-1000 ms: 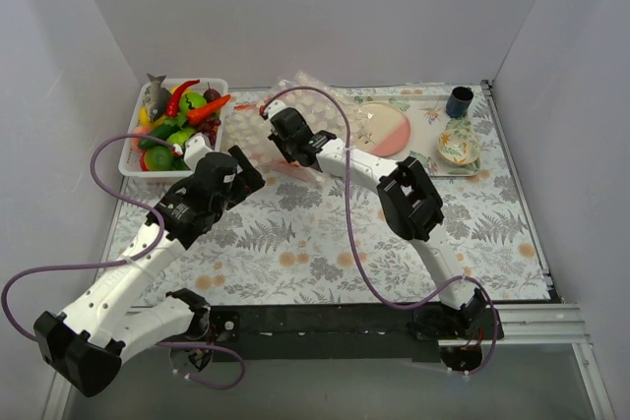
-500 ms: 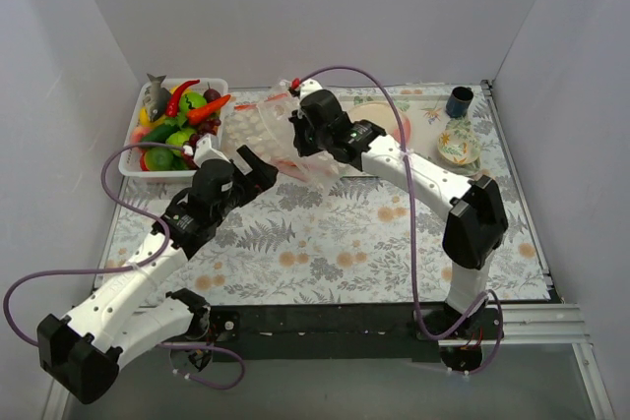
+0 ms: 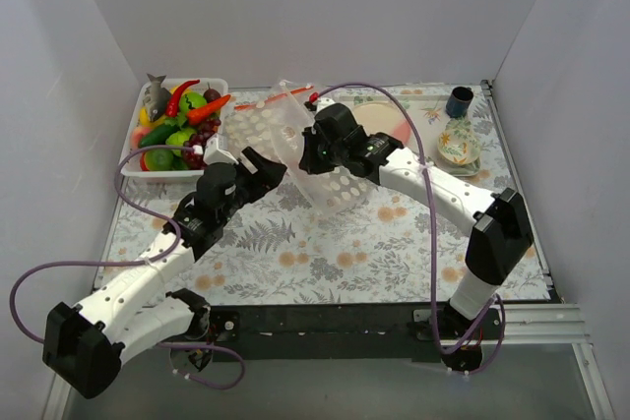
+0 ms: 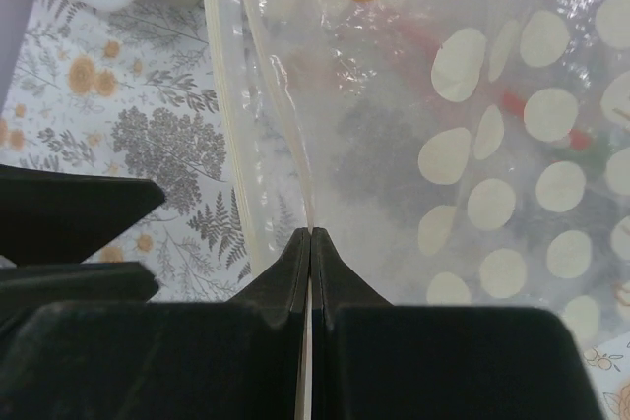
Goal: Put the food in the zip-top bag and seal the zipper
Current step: Pick up the zipper food storage bag at the center of the board, then open the zipper of the food storage bag.
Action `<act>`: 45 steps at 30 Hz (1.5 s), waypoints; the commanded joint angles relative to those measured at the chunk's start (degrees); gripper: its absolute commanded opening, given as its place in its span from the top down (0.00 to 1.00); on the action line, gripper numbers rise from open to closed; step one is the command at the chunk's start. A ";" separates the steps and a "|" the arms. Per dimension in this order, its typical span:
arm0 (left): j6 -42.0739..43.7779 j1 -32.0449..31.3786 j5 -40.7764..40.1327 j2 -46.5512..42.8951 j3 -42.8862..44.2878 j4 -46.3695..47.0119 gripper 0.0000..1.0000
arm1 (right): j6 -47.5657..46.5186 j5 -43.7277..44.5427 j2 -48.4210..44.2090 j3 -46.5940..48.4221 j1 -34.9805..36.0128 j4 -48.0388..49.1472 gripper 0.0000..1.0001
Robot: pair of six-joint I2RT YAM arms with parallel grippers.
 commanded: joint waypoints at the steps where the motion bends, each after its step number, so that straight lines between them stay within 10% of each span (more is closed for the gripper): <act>1: -0.77 0.37 1.63 1.13 -0.53 3.52 0.31 | 2.72 -0.26 -4.90 0.09 0.02 1.41 0.99; 15: -1.30 0.37 4.00 4.82 -0.61 5.80 0.32 | 4.83 -2.11 -8.15 -2.20 0.02 2.29 0.99; 18: -1.47 0.46 4.00 7.10 -0.53 7.47 0.42 | 5.18 -0.71 -9.20 -2.37 0.20 1.41 0.99; 24: 0.72 0.54 2.96 10.80 2.45 2.39 1.00 | 7.90 9.30 -15.60 -4.83 2.65 -2.27 0.99; 38: 4.15 6.35 0.92 11.42 -0.51 -15.74 1.00 | 6.78 30.58 -17.81 -4.21 3.98 -13.27 0.99; 45: 4.07 6.35 10.14 5.79 -0.97 -6.78 0.93 | 5.36 18.39 -15.28 -5.53 4.15 -7.30 0.99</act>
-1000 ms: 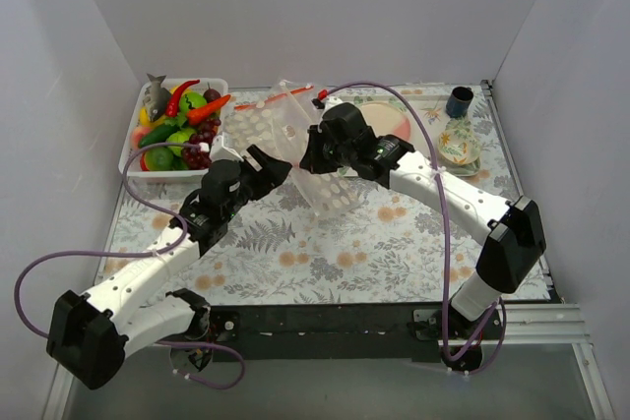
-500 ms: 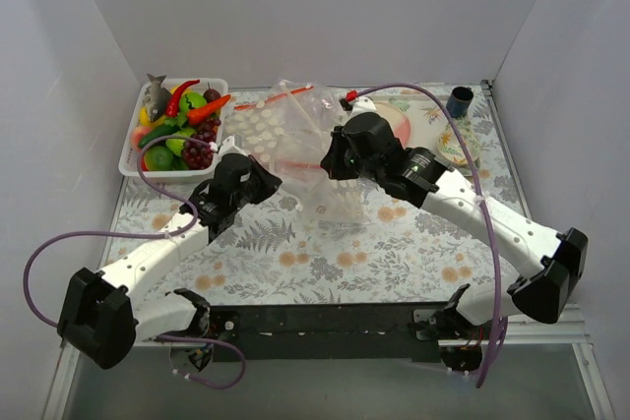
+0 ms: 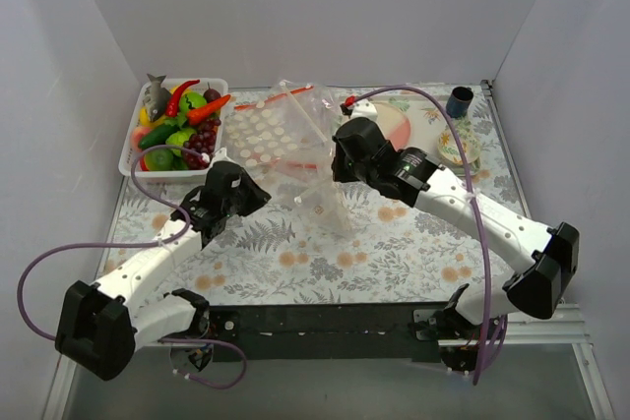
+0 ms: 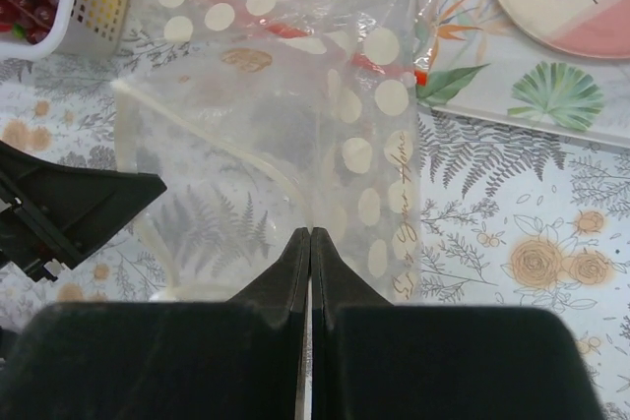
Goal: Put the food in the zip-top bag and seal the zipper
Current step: Open the zipper of the food storage bag.
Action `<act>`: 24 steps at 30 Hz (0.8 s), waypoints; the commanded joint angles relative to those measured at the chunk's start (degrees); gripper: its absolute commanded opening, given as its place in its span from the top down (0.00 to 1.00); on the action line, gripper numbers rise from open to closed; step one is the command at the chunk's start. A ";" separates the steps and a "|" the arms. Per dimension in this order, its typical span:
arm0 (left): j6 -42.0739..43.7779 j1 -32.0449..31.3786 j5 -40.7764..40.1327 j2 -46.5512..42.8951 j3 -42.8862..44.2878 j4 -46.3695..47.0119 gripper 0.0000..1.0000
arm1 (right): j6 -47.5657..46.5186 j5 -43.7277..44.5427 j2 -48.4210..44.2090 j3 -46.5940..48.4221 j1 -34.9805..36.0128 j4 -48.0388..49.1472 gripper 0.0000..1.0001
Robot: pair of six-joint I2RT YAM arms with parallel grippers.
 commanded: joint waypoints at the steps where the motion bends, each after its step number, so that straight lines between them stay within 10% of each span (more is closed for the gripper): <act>1: 1.11 0.75 3.94 -3.43 0.50 3.92 0.89 | -1.06 -5.01 1.80 -2.35 -0.33 6.86 0.99; 11: 0.32 0.75 7.55 -3.78 4.72 1.39 0.61 | 0.78 -12.76 7.95 -4.05 -0.24 15.94 0.99; 15: 1.98 0.75 5.62 -7.64 6.83 -3.10 0.36 | 0.96 -12.49 9.89 -0.97 -0.42 14.97 0.99; 24: 2.96 1.80 0.53 -10.56 11.75 -8.20 0.18 | 2.19 -14.34 11.65 -2.11 -3.31 16.55 0.99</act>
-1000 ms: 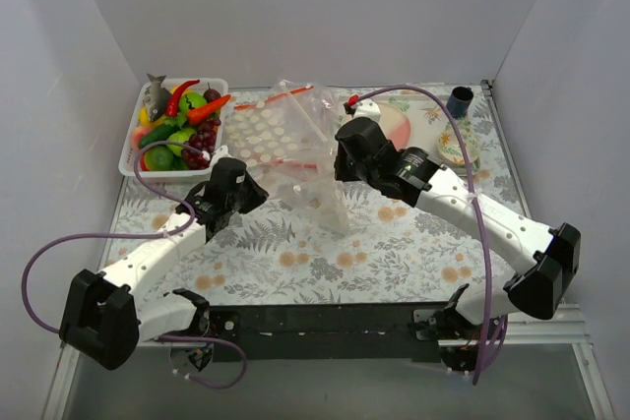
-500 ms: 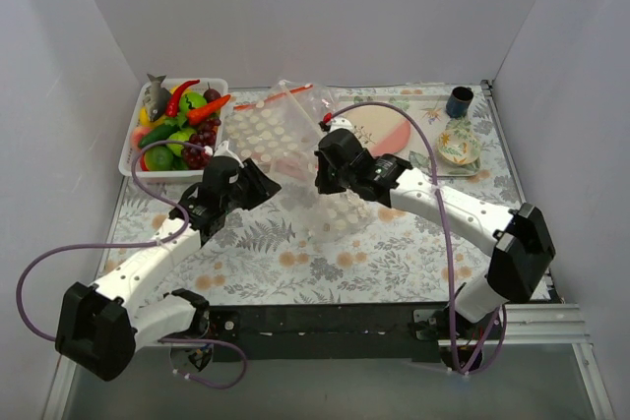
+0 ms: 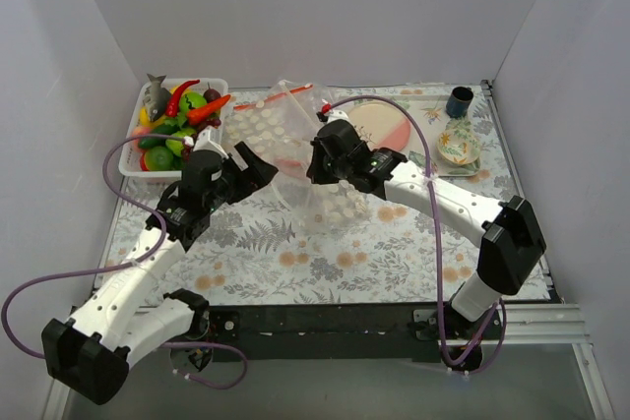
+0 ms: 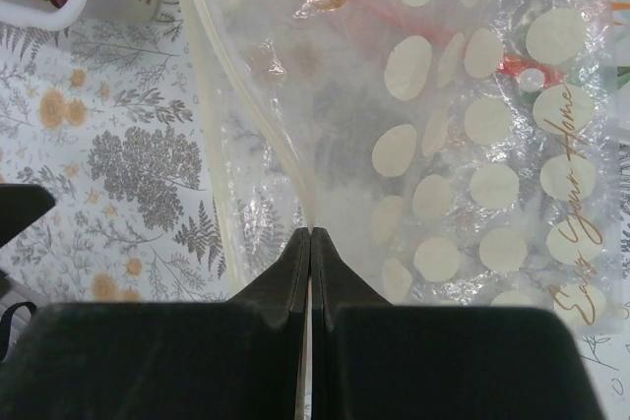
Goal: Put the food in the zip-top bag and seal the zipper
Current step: Open the zipper of the food storage bag, then pick up the fake vegetable from the bin.
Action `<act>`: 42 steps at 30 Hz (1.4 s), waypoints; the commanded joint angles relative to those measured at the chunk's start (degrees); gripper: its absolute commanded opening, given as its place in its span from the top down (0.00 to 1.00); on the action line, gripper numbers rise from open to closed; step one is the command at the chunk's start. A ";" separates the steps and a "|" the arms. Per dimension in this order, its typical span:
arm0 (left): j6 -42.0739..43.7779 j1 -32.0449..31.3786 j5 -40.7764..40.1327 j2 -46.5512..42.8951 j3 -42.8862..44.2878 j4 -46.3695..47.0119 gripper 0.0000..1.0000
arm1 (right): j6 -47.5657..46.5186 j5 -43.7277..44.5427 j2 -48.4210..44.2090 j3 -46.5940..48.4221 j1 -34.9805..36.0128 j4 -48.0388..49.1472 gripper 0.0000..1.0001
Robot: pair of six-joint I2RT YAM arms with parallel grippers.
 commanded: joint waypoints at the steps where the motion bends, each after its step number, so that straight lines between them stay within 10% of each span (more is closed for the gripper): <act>1: 1.54 1.23 -3.96 -1.18 4.47 -3.55 0.18 | 1.03 -1.18 1.03 1.04 -1.68 2.48 0.99; 24: 15.06 20.74 -19.16 40.82 41.56 1.99 0.11 | -0.02 -1.09 0.85 3.06 -1.94 0.63 0.99; 42: 29.22 22.95 -19.88 59.11 55.01 3.31 0.13 | -0.20 -3.20 1.73 3.58 -1.94 0.02 0.99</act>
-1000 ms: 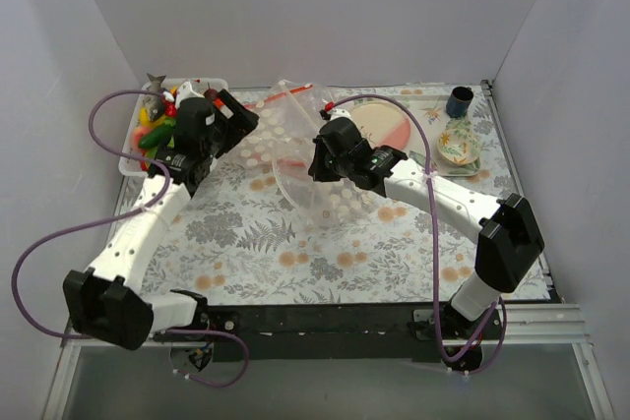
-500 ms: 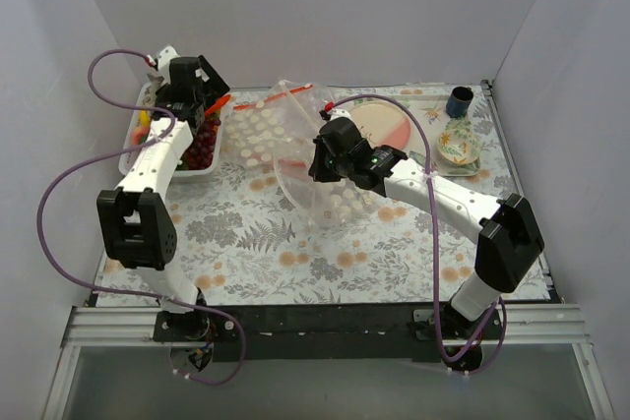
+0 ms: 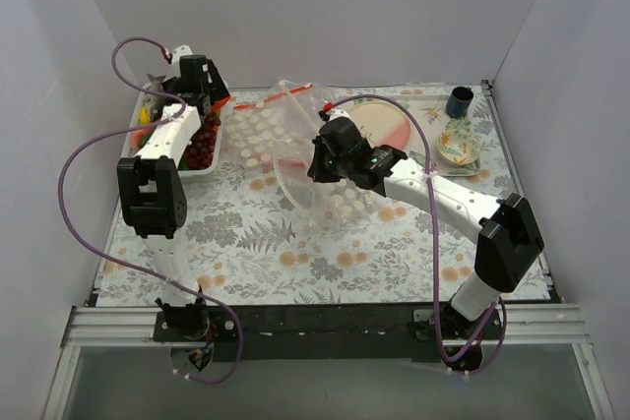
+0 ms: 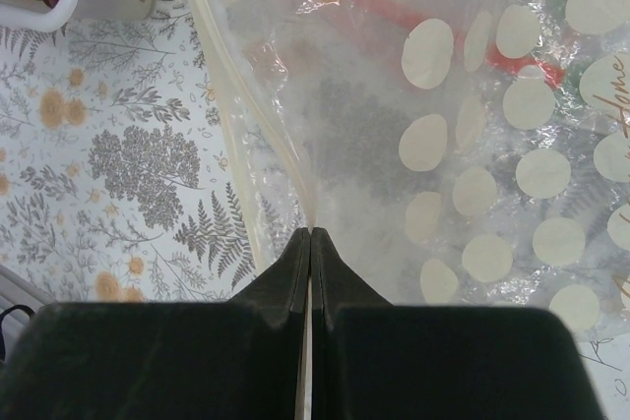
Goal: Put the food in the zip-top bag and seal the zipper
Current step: Pick up the fake vegetable from the bin.
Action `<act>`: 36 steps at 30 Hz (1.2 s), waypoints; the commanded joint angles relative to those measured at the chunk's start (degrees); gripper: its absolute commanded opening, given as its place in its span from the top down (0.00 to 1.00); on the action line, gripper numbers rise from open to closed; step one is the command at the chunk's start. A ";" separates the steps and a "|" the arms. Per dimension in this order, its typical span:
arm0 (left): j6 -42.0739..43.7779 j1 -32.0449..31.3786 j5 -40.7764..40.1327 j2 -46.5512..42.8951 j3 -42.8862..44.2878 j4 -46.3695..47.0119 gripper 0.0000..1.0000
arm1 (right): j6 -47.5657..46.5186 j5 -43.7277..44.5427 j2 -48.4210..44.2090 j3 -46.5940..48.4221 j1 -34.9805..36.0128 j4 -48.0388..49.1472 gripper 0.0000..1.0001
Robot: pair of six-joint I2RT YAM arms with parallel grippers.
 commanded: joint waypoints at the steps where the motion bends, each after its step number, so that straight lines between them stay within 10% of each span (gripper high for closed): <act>1: 3.63 0.26 -0.25 1.72 6.57 -0.84 0.13 | -0.73 -0.91 0.64 3.32 -0.04 -0.03 0.99; 36: 18.04 -6.86 -18.62 6.83 3.25 0.82 0.03 | -0.81 -2.67 0.64 2.62 0.05 -0.11 0.99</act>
